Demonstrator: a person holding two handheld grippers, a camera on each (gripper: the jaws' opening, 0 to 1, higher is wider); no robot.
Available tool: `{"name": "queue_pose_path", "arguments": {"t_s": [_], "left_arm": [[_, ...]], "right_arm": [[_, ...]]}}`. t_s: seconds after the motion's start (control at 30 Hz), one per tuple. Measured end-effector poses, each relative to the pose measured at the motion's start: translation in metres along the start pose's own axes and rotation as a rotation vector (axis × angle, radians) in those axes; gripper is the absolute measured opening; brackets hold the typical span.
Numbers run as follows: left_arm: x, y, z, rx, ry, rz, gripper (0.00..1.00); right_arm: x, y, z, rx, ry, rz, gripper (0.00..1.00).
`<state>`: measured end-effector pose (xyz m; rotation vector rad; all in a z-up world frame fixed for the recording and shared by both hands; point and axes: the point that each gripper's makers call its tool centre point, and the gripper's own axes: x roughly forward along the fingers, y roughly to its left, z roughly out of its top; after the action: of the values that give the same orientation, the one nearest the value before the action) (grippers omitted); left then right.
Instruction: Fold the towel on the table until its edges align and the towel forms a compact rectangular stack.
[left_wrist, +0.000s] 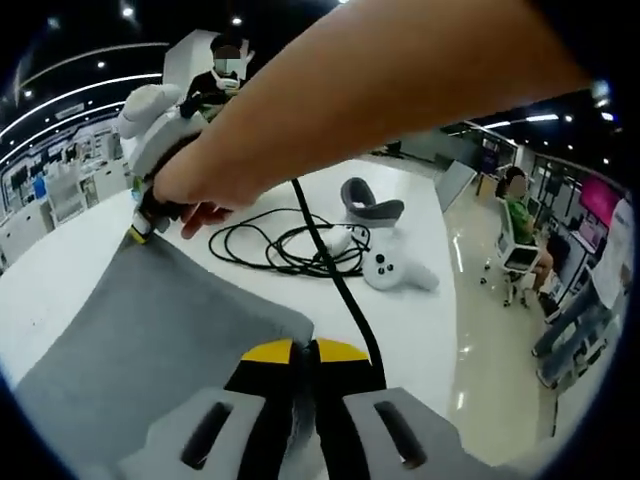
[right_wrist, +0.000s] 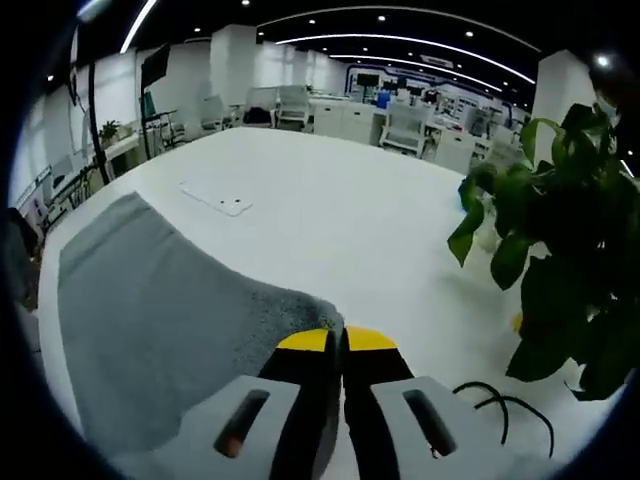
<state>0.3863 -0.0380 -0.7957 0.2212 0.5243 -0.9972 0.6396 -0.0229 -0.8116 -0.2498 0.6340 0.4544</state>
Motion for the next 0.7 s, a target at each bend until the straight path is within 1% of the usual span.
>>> {"name": "queue_pose_path", "arguments": {"t_s": [0.1, 0.13, 0.17, 0.2, 0.23, 0.33, 0.43, 0.57, 0.67, 0.7], "left_arm": [[-0.007, 0.0, 0.012, 0.001, -0.028, 0.002, 0.06], [-0.01, -0.002, 0.019, 0.003, -0.043, 0.002, 0.06], [-0.011, -0.003, 0.02, 0.006, -0.045, 0.001, 0.06], [-0.013, -0.005, 0.025, 0.014, -0.053, -0.001, 0.06], [-0.015, -0.007, 0.029, 0.014, -0.062, -0.002, 0.06], [-0.02, -0.011, 0.044, 0.006, -0.096, -0.005, 0.06], [-0.026, -0.012, 0.055, 0.002, -0.122, -0.004, 0.06], [-0.035, -0.016, 0.071, 0.007, -0.158, -0.009, 0.06], [-0.043, -0.017, 0.08, 0.012, -0.181, -0.013, 0.06], [-0.045, -0.017, 0.082, 0.013, -0.185, -0.013, 0.06]], "right_arm": [[-0.013, 0.0, 0.013, -0.015, -0.008, -0.011, 0.01], [-0.018, -0.001, 0.018, -0.024, -0.01, -0.017, 0.01], [-0.021, -0.003, 0.021, -0.025, -0.011, -0.023, 0.01], [-0.027, -0.004, 0.026, -0.027, -0.016, -0.029, 0.01], [-0.029, -0.005, 0.027, -0.028, -0.016, -0.03, 0.01], [-0.045, -0.011, 0.038, -0.052, -0.015, -0.051, 0.01], [-0.057, -0.016, 0.045, -0.042, -0.021, -0.067, 0.01], [-0.07, -0.019, 0.053, -0.058, -0.014, -0.083, 0.01], [-0.078, -0.022, 0.061, -0.046, -0.02, -0.094, 0.01], [-0.081, -0.022, 0.065, -0.027, -0.023, -0.096, 0.01]]}}
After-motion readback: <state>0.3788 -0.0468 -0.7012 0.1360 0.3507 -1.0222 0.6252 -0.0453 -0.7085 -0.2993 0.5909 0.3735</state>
